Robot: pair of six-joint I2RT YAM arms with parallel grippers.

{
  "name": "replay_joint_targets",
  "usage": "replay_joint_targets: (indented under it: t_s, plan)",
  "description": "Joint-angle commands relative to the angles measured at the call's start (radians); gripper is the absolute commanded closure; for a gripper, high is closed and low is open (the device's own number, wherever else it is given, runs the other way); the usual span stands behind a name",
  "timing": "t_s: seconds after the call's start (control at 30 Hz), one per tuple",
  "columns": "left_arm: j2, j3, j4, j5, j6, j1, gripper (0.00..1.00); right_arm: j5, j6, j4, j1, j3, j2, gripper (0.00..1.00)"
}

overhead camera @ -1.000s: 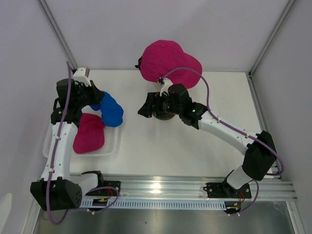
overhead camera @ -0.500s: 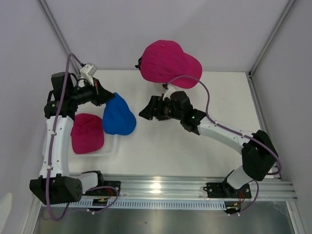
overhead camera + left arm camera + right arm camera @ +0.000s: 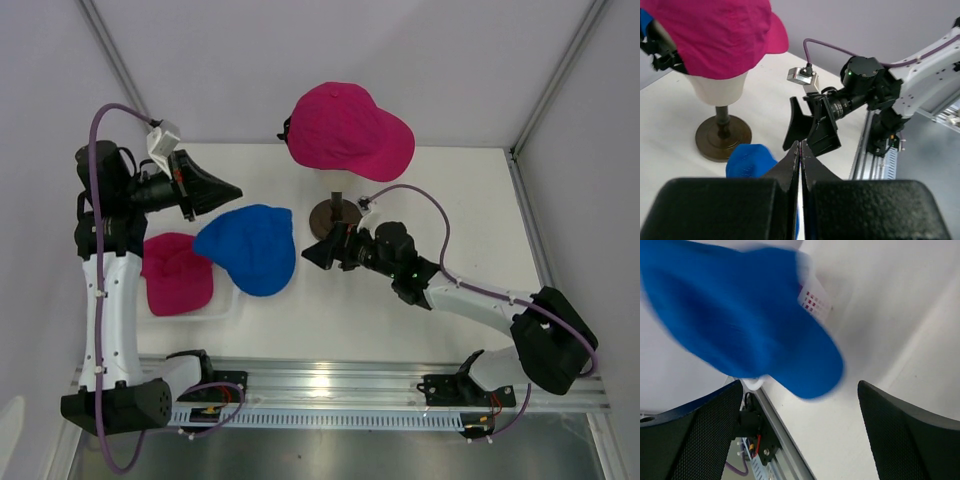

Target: Stack the hats

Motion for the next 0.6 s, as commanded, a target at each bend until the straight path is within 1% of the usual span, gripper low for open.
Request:
replay_joint_targets:
  t_s: [0.0, 0.07, 0.1, 0.13, 0.2, 0.27, 0.3, 0.33, 0.37, 0.4, 0.43, 0.47, 0.53, 0.57]
  plan:
    - [-0.018, 0.023, 0.171, 0.110, -0.172, 0.013, 0.99, -0.010, -0.052, 0.254, 0.006, -0.043, -0.041, 0.00]
    - [-0.025, 0.027, 0.235, 0.105, -0.220, 0.012, 0.99, -0.041, -0.047, 0.313, 0.012, -0.051, -0.011, 0.00]
    - [-0.026, 0.026, 0.253, 0.097, -0.264, 0.015, 0.99, -0.058, -0.041, 0.375, 0.013, -0.046, 0.005, 0.00]
    - [-0.032, 0.027, 0.286, 0.085, -0.283, 0.013, 0.99, -0.069, -0.035, 0.400, 0.016, -0.040, 0.022, 0.01]
    - [-0.037, 0.027, 0.297, 0.065, -0.314, 0.012, 0.99, -0.078, -0.043, 0.419, 0.038, -0.020, 0.069, 0.00]
    - [-0.040, 0.040, 0.193, -0.004, -0.273, 0.009, 0.99, -0.073, -0.066, 0.401, 0.050, 0.009, 0.109, 0.00]
    - [-0.037, 0.063, 0.031, -0.063, -0.172, 0.006, 0.96, -0.075, -0.069, 0.396, 0.052, 0.017, 0.115, 0.00]
    - [-0.038, 0.076, -0.037, -0.217, -0.122, 0.003, 0.90, -0.070, -0.067, 0.391, 0.052, 0.017, 0.115, 0.00]
    - [-0.037, 0.080, -0.099, -0.308, -0.079, -0.017, 0.78, -0.028, -0.066, 0.378, 0.052, 0.014, 0.099, 0.01]
    - [-0.034, 0.072, -0.145, -0.412, -0.027, -0.036, 0.70, 0.006, -0.067, 0.298, 0.050, 0.015, 0.079, 0.00]
    - [-0.028, 0.064, -0.229, -0.523, -0.009, -0.057, 0.65, 0.037, -0.073, 0.254, 0.045, 0.017, 0.056, 0.01]
    - [-0.023, 0.057, -0.264, -0.718, 0.008, -0.109, 0.59, 0.093, -0.095, 0.153, 0.041, 0.014, 0.028, 0.00]
    - [-0.012, 0.011, -0.308, -0.871, 0.027, -0.178, 0.51, 0.161, -0.121, 0.036, 0.033, 0.012, -0.084, 0.00]
    - [-0.014, -0.003, -0.305, -0.985, 0.028, -0.245, 0.42, 0.207, -0.153, -0.056, 0.032, -0.004, -0.127, 0.00]
